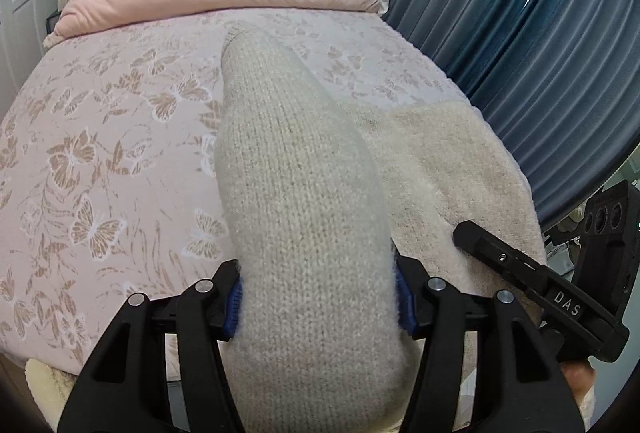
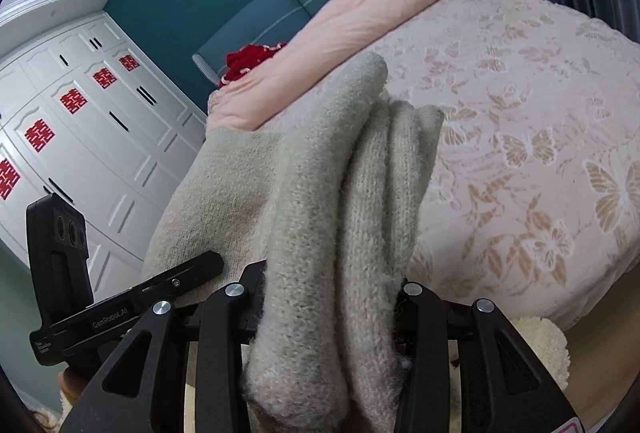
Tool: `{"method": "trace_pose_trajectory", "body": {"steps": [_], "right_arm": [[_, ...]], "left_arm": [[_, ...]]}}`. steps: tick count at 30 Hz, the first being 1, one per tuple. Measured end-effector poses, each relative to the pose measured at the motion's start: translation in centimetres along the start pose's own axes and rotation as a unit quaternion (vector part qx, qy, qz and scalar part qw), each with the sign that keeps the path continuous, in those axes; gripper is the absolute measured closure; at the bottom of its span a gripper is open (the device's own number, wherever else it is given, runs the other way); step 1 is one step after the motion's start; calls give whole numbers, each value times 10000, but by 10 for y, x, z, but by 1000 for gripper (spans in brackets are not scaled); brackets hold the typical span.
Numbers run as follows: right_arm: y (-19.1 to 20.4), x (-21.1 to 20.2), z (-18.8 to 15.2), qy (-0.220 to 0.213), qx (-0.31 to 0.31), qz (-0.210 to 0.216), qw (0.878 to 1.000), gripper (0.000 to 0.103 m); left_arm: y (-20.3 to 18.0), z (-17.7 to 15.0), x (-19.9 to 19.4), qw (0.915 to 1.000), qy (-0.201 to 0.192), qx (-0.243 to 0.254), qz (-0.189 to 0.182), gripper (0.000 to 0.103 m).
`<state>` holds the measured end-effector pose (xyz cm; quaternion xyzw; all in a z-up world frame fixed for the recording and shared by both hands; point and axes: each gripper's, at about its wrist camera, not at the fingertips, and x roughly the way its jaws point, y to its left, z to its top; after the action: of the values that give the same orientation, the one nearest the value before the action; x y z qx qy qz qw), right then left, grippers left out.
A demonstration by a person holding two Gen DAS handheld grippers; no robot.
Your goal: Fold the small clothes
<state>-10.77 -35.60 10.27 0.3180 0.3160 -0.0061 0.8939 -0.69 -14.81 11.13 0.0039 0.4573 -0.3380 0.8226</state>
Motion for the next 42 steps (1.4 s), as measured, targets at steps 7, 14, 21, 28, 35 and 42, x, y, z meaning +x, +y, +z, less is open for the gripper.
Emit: {"method": "trace_pose_trajectory", "body": {"steps": [7, 14, 21, 28, 35, 42], "right_arm": [[71, -66, 38, -1094, -678, 419, 9908, 66], [158, -128, 68, -2154, -1531, 1020, 9591, 65], [236, -143, 84, -2637, -2080, 1821, 9241, 65], [283, -105, 85, -2441, -2167, 2180, 9198, 64], [225, 47, 54, -958, -1223, 1696, 9732, 56], [62, 210, -74, 1262, 26, -264, 9917, 51]], "left_arm": [[-21, 43, -85, 9922, -1141, 443, -241, 48], [-24, 70, -193, 9610, -2574, 872, -512, 47], [6, 79, -290, 9175, -3807, 1017, -539, 45], [48, 81, -325, 8991, -4242, 1067, -160, 43], [124, 69, -237, 9421, -3320, 432, 181, 39], [271, -39, -25, 9806, -572, -1705, 779, 43]]}}
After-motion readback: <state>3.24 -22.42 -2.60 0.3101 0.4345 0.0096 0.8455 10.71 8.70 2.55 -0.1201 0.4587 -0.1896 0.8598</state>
